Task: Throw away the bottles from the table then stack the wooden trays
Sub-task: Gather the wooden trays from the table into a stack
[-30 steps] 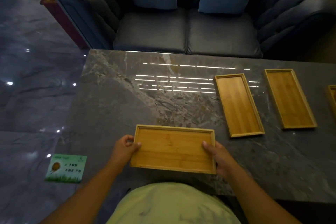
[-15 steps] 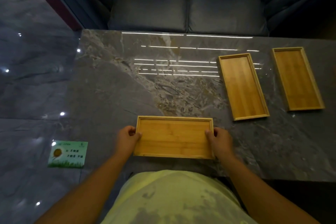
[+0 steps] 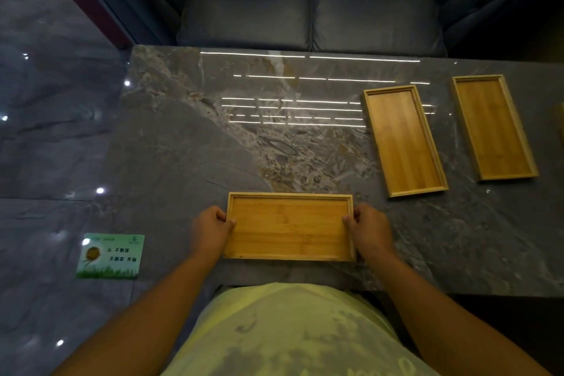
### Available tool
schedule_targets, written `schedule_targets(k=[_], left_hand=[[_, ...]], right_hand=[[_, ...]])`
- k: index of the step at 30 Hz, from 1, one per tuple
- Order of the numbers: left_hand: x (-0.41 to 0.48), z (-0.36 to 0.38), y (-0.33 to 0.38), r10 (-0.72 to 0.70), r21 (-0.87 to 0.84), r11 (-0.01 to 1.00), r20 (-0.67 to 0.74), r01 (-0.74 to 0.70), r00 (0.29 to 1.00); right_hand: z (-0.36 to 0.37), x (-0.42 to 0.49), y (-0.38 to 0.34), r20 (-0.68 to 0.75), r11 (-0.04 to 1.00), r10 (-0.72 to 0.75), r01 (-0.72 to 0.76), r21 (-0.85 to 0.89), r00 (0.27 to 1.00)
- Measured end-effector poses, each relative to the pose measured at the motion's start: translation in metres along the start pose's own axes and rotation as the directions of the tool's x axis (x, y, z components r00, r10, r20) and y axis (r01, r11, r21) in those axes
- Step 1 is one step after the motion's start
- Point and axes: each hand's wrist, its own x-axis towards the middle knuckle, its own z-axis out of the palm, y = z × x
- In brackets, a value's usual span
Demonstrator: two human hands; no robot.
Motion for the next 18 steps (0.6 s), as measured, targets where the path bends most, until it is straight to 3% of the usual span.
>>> schedule_targets(k=[18], left_hand=[[0.01,-0.001,-0.003,0.024,0.076,0.997,0.077,-0.03,0.997]], right_hand=[[0.013,0.005,0.014,-0.005,0.994,0.072,-0.071,0.085,0.997]])
